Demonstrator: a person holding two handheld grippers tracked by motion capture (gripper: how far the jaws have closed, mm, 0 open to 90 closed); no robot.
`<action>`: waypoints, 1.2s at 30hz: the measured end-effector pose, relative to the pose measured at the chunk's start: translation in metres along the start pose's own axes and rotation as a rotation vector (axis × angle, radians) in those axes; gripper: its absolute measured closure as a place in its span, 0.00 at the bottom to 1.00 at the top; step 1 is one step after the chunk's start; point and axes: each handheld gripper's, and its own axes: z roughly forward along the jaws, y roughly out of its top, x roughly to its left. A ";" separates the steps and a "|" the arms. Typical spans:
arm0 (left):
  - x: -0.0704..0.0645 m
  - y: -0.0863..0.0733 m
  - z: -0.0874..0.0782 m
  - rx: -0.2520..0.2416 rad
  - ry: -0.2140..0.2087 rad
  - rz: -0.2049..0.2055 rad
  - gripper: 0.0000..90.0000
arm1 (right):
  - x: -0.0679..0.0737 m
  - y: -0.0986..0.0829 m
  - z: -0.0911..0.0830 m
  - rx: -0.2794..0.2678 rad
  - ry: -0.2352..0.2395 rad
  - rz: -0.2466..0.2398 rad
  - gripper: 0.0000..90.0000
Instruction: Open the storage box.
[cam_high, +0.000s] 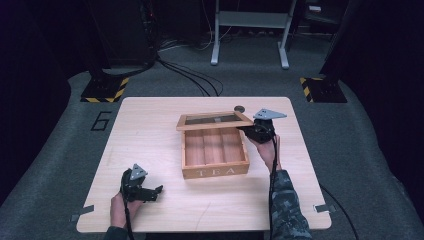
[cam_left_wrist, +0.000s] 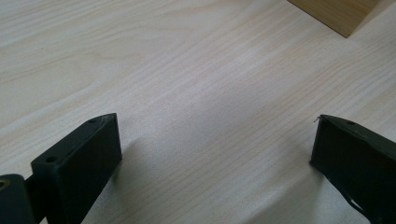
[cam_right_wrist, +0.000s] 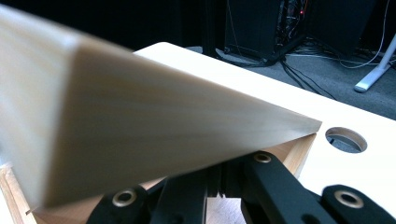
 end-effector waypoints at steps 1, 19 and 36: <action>0.000 0.000 0.000 0.000 0.000 0.000 0.02 | 0.000 0.000 0.000 0.000 0.000 0.000 0.99; 0.000 0.000 0.001 -0.006 0.009 -0.001 0.02 | 0.000 0.000 0.000 0.004 0.000 0.001 0.99; 0.000 0.000 0.000 -0.002 0.003 -0.001 0.02 | 0.006 -0.012 -0.002 0.021 0.016 0.008 0.99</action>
